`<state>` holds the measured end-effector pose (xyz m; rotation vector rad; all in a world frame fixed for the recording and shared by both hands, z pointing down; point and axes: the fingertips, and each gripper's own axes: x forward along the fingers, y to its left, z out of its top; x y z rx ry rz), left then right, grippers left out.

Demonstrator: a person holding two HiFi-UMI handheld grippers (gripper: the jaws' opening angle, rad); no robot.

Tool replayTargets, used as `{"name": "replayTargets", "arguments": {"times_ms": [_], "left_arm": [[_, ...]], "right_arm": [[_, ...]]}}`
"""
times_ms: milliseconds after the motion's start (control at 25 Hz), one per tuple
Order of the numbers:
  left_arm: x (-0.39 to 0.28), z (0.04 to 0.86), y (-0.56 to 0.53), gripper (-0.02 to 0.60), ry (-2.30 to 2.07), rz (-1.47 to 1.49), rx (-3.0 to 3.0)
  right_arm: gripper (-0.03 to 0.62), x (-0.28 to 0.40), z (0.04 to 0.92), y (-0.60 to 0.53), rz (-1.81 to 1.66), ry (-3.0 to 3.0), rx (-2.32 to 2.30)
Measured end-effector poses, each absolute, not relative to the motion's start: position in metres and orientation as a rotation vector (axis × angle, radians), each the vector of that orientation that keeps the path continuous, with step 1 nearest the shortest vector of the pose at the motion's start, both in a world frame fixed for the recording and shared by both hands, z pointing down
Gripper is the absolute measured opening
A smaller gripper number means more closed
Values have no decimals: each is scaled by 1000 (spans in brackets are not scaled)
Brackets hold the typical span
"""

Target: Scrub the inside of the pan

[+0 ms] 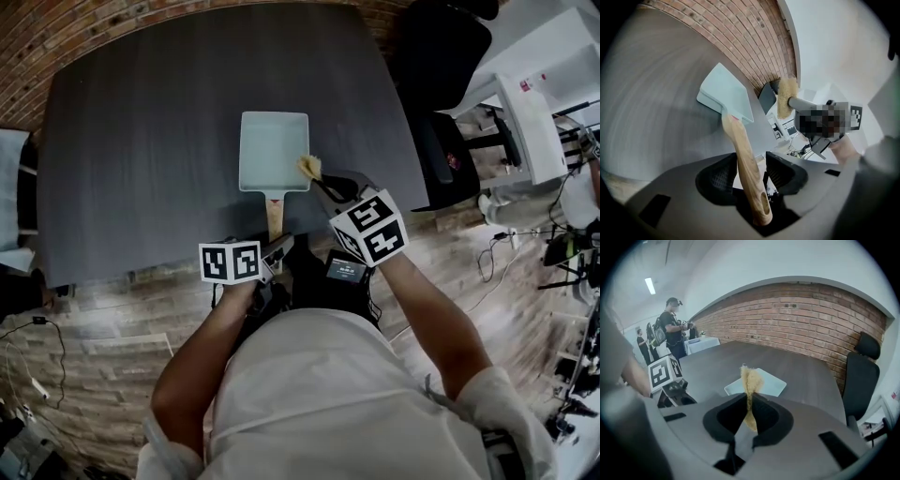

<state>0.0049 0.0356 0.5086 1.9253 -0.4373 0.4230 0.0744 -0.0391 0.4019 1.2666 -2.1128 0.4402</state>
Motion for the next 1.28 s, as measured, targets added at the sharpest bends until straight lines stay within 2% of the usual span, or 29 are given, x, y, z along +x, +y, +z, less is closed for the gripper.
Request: {"name": "replayTargets", "arguments": {"times_ms": [680,880,1120,1280], "left_arm": [[47,507,28,197,-491,430,1942],[36,496,32,238,-633,409,2035],[4,475,54,247,-845,336,2029],[-15,437,81,247,-969,174,2019]], "right_arm": [[40,150,398,18,549,-2142,1340],[40,186,396,40,564,-2174,1327],[40,222,390,65,603,-2225,1326],[40,235,382,82,591,-2271,1302]]}}
